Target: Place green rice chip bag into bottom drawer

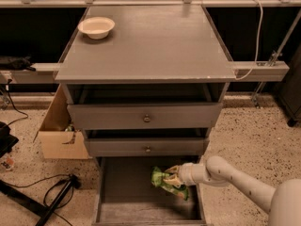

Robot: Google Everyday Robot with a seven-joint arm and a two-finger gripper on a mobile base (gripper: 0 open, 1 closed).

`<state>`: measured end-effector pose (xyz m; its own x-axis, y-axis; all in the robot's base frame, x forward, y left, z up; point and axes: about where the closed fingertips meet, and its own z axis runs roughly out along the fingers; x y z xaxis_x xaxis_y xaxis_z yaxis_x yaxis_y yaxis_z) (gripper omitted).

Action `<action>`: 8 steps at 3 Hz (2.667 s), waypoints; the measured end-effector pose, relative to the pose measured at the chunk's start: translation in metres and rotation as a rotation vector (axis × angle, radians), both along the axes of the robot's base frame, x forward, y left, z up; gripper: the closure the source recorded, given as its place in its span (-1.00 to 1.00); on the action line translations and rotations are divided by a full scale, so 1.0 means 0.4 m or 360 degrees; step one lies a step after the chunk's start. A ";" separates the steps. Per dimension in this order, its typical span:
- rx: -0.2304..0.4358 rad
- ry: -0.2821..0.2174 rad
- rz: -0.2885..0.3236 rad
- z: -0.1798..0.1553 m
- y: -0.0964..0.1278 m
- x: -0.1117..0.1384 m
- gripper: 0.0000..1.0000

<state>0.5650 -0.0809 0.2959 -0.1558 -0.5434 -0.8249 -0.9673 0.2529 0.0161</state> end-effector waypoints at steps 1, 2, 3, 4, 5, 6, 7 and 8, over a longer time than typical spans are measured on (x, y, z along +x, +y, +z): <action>0.0000 0.0000 0.0000 0.000 0.000 0.000 0.17; 0.0000 0.0000 0.0000 0.000 0.000 0.000 -0.30; 0.0000 0.0000 0.0000 0.000 0.000 0.000 -0.77; 0.0000 0.0000 0.0000 0.000 0.000 0.000 -1.00; 0.0000 0.0000 0.0001 0.000 0.000 0.000 -1.00; 0.0023 -0.0004 0.0052 0.021 0.015 -0.010 -1.00; -0.0015 -0.0056 0.0073 0.108 0.001 -0.033 -1.00; -0.0109 -0.0037 0.0222 0.281 -0.039 -0.179 -1.00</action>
Offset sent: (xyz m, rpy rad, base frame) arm 0.0000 0.0000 0.0000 0.0000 0.0000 0.0000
